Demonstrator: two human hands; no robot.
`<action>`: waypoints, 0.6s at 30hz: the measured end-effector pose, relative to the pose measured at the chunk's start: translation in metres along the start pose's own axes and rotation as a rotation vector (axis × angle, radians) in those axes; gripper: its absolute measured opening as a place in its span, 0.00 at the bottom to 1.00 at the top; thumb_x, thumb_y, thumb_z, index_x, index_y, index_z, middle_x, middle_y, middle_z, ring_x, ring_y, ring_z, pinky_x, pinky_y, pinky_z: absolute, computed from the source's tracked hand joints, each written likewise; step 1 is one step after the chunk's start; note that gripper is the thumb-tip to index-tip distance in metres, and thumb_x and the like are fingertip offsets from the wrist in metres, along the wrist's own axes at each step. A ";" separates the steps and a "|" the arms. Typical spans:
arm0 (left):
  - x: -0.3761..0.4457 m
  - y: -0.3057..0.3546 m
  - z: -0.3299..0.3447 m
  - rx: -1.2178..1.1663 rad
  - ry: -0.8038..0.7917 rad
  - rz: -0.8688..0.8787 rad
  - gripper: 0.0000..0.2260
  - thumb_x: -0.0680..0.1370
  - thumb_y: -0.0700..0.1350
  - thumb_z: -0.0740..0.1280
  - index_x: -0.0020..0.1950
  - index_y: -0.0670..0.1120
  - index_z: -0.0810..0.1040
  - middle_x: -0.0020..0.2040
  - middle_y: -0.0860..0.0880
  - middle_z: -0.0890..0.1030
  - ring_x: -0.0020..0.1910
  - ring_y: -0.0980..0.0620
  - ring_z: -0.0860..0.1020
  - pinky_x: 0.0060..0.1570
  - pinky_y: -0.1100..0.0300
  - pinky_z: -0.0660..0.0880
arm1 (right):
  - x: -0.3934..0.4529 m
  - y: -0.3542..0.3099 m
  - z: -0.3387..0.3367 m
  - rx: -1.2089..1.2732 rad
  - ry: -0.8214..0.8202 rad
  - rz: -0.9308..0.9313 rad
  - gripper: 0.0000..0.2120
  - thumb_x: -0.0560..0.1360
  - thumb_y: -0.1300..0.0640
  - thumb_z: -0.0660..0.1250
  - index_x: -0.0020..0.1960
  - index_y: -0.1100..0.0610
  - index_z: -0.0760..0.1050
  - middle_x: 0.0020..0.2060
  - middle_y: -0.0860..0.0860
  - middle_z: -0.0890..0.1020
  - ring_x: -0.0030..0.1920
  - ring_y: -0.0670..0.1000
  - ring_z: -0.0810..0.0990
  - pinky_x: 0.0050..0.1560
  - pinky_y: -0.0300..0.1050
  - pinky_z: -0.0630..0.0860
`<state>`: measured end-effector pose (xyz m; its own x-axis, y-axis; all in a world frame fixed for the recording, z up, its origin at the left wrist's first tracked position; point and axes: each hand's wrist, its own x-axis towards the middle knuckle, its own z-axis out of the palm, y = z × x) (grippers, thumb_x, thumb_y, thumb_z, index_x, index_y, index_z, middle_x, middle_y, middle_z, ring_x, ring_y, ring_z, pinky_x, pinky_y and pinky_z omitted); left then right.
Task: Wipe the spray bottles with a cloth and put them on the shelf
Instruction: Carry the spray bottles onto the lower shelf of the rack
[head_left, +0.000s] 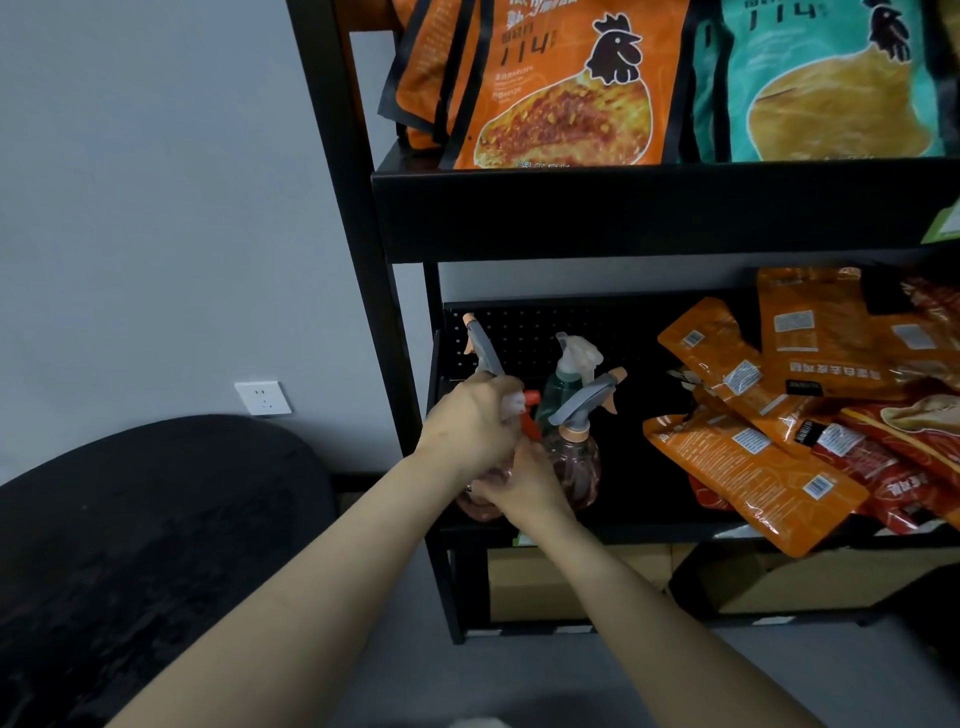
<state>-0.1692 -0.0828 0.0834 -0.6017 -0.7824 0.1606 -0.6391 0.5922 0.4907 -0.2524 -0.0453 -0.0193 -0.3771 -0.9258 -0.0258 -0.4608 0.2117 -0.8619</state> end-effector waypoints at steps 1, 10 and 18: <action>-0.002 0.001 0.003 0.001 0.029 -0.006 0.14 0.76 0.46 0.65 0.61 0.49 0.75 0.58 0.47 0.75 0.54 0.45 0.77 0.48 0.53 0.76 | -0.001 -0.002 0.003 0.010 0.013 0.015 0.26 0.70 0.56 0.73 0.64 0.53 0.67 0.52 0.48 0.73 0.46 0.40 0.77 0.39 0.29 0.69; 0.005 -0.002 0.007 -0.102 0.082 -0.035 0.13 0.75 0.53 0.68 0.51 0.44 0.79 0.48 0.48 0.76 0.46 0.53 0.73 0.42 0.63 0.68 | -0.005 0.006 0.006 0.106 -0.060 0.026 0.30 0.70 0.59 0.72 0.68 0.51 0.62 0.59 0.47 0.70 0.45 0.37 0.74 0.30 0.22 0.69; 0.007 -0.007 -0.009 -0.241 -0.180 -0.026 0.05 0.75 0.46 0.68 0.44 0.45 0.75 0.42 0.50 0.76 0.43 0.54 0.75 0.37 0.72 0.68 | -0.006 0.014 -0.005 0.035 -0.133 -0.001 0.27 0.71 0.65 0.69 0.67 0.53 0.65 0.52 0.44 0.74 0.50 0.41 0.76 0.36 0.21 0.67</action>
<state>-0.1645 -0.0941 0.0892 -0.6757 -0.7372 0.0014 -0.5361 0.4927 0.6855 -0.2605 -0.0349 -0.0283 -0.2653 -0.9600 -0.0899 -0.4322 0.2017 -0.8789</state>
